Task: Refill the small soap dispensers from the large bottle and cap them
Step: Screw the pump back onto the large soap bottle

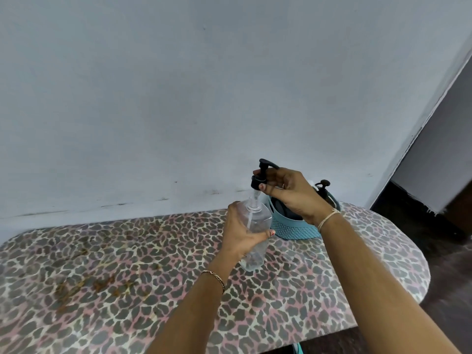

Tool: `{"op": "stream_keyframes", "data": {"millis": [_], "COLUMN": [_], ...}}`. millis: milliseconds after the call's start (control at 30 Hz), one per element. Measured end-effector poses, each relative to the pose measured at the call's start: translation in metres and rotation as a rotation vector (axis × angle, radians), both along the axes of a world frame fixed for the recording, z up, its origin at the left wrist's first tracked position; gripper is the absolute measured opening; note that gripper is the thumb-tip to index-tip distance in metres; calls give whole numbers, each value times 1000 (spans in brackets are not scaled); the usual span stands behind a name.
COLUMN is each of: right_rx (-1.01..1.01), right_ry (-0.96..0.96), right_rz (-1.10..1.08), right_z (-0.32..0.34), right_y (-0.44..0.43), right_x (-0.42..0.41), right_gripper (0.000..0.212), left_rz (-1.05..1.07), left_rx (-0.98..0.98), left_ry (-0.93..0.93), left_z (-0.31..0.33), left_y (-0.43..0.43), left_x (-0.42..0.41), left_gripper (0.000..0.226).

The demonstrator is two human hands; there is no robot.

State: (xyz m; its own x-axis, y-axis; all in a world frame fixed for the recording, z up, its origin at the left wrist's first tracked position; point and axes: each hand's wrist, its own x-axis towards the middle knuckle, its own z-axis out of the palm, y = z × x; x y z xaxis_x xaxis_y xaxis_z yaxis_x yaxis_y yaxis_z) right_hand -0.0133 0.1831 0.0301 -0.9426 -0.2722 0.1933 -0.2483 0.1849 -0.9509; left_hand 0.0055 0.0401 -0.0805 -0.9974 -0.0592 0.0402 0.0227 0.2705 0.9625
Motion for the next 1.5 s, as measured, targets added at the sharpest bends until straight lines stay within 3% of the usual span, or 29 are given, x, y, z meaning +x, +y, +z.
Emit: {"op": "stream_keyframes", "data": {"millis": [433, 567, 767, 967, 1100, 1200, 1333, 1500], "right_rx": [125, 51, -25, -186, -203, -178, -125, -233], "right_ry": [-132, -148, -174, -322, -242, -207, -230, -282], "right_rz": [-63, -150, -215, -90, -187, -267, -120, -111], "right_z": [27, 30, 29, 32, 35, 39, 43, 48], "right_y": [-2, -5, -17, -16, -17, -19, -26, -29], "right_x": [-7, -5, -5, 3, 5, 1, 1, 7], "right_gripper": [40, 33, 41, 39, 24, 38, 47, 36], "left_rz": [-29, -12, -29, -10, -7, -57, -122, -86], "left_rx": [58, 73, 57, -23, -19, -27, -58, 22], "left_ry": [-180, -204, -169, -185, -178, -177, -151, -176], "left_z": [79, 81, 86, 93, 102, 106, 113, 113], "left_y": [-3, -5, -4, -9, -12, -15, -16, -26], "left_x": [8, 7, 8, 3, 5, 7, 5, -1], "left_gripper": [103, 103, 89, 92, 84, 84, 90, 89]}}
